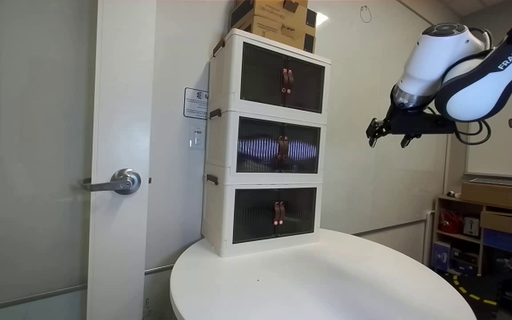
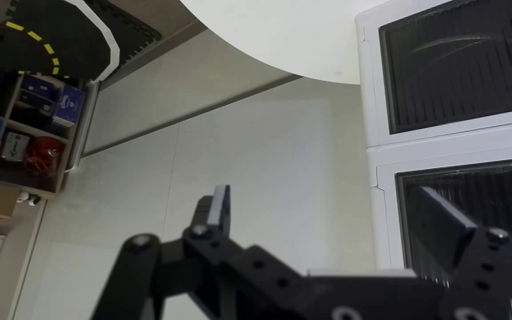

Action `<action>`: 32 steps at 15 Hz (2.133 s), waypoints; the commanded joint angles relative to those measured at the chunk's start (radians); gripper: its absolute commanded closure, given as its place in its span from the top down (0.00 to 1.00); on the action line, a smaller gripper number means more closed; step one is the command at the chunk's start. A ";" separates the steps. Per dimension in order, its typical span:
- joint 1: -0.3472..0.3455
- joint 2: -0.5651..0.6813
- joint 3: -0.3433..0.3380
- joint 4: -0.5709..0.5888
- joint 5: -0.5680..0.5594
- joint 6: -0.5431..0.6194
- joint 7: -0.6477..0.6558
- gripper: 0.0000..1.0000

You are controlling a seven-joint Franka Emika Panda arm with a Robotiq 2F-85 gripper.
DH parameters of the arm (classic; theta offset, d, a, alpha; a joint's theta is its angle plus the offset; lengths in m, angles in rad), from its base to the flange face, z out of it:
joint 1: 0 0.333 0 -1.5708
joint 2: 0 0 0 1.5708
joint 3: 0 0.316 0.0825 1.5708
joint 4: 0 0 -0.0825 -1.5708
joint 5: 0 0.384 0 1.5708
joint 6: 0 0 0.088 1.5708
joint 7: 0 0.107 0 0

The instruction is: Open the middle shelf compartment

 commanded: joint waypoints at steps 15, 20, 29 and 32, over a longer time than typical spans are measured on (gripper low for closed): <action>-0.589 -0.300 0.678 0.232 -0.105 0.004 0.653 1.00; -0.755 -0.436 0.856 0.355 0.014 0.020 0.666 1.00; -0.911 -0.580 0.997 0.531 0.401 -0.008 0.500 1.00; -0.953 -0.585 1.035 0.593 0.492 -0.037 0.407 1.00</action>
